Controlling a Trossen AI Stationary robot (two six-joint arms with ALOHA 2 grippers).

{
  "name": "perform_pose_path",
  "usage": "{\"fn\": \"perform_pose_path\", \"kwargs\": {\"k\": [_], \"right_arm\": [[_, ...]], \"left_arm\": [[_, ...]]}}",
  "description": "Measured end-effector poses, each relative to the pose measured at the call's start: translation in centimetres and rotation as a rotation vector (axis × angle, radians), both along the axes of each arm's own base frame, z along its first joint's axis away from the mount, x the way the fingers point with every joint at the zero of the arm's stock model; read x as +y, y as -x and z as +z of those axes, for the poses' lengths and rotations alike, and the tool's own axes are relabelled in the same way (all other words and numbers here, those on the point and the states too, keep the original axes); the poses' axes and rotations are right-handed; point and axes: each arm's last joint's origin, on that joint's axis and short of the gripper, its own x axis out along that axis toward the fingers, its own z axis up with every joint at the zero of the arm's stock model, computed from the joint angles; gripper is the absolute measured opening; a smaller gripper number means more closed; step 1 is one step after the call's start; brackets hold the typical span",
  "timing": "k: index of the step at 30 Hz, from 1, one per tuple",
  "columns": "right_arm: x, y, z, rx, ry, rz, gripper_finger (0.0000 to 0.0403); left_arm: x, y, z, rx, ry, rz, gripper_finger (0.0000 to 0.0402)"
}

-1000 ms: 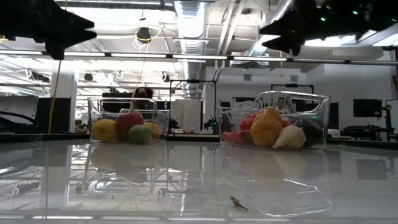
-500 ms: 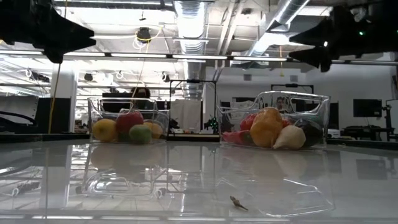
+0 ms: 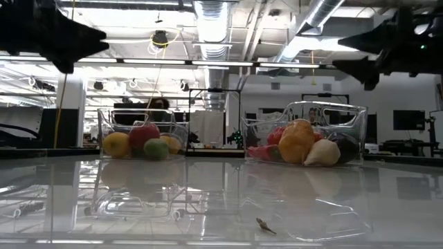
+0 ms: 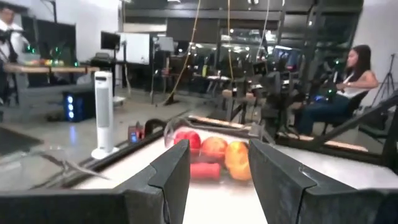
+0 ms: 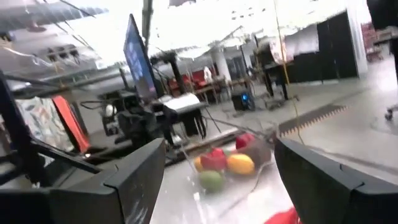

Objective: Sort produce into baskets
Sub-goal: Return to home position

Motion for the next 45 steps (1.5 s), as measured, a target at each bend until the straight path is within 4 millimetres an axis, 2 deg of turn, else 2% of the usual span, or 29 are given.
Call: {"fn": "perform_pose_path", "kwargs": {"k": [5,9,15,20,26,28,38,45], "right_arm": [[0.4,0.9,-0.3,0.027,0.035,-0.045,0.0327],[0.2,0.9,-1.1,0.144,0.051,-0.147,0.0327],[0.1,1.0,-1.5,0.204,0.063,-0.236,0.0327],[0.2,0.9,-1.6,0.195,0.014,-0.226,0.0327],[0.1,0.9,-1.6,0.189,-0.005,-0.225,0.0327],[0.1,0.9,-1.6,0.19,-0.005,-0.225,0.0327],[0.1,0.9,-1.6,0.192,-0.006,-0.224,0.0327],[0.1,0.9,-1.6,0.193,-0.006,-0.224,0.0327]], "left_arm": [[-0.1,0.1,0.1,0.031,-0.058,0.01,0.0148],[-0.4,0.3,0.1,0.058,-0.099,0.029,0.0148],[-0.6,0.5,0.0,0.097,-0.156,0.068,0.0148],[-1.1,0.2,-1.0,0.091,-0.189,-0.062,0.0148],[-1.8,0.1,-0.9,0.03,-0.194,-0.33,0.0148],[-1.9,0.1,-0.9,0.018,-0.196,-0.365,0.0148],[-1.4,0.1,-1.4,0.08,-0.145,-0.203,0.0148],[-1.5,0.0,-2.2,0.16,-0.192,-0.2,0.0148]]}}
